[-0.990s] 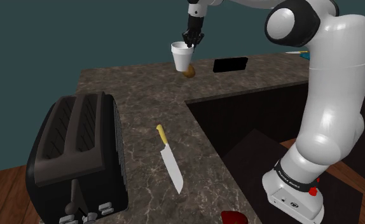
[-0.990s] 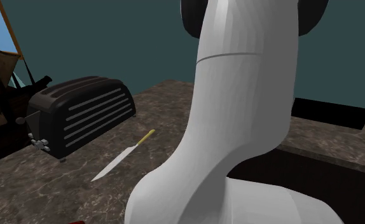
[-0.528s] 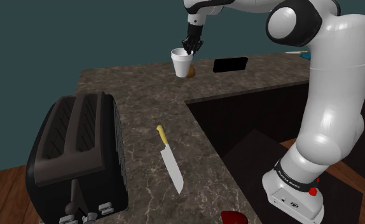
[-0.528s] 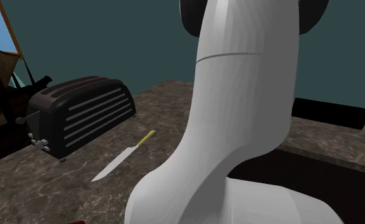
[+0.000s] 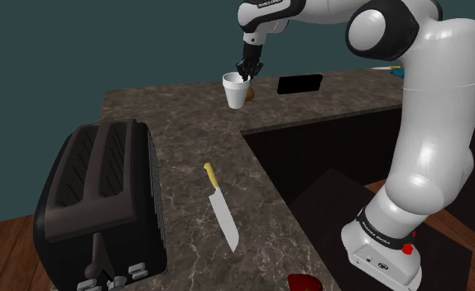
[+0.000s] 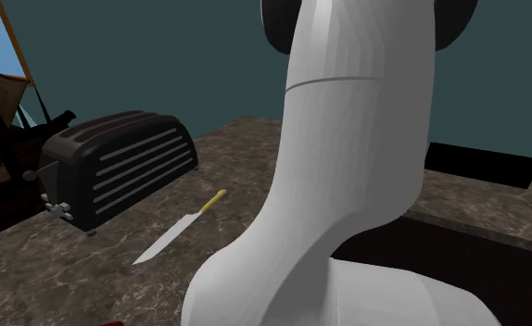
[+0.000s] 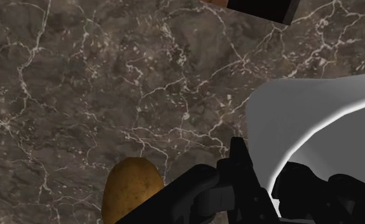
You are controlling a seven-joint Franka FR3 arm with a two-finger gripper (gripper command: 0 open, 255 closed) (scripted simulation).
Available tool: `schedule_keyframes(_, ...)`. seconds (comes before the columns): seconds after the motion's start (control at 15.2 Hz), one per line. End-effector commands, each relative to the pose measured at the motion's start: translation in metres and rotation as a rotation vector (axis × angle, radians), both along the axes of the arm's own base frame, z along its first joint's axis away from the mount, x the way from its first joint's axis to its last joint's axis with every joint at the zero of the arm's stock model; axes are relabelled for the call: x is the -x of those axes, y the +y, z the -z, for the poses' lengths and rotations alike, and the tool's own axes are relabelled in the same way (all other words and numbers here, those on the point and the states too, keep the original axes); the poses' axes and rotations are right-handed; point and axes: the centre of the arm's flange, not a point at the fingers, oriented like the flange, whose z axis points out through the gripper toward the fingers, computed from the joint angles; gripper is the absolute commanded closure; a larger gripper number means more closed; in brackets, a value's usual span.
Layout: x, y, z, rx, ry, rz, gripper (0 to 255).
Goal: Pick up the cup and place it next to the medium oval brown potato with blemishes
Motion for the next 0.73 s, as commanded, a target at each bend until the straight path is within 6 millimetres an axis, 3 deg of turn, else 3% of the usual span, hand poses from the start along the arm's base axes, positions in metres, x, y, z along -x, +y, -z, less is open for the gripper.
schedule_keyframes(0.0,-0.001,-0.001,0.011,0.0,-0.001,0.0,255)
schedule_keyframes(0.66,-0.001,-0.001,0.064,0.0,-0.001,0.0,255)
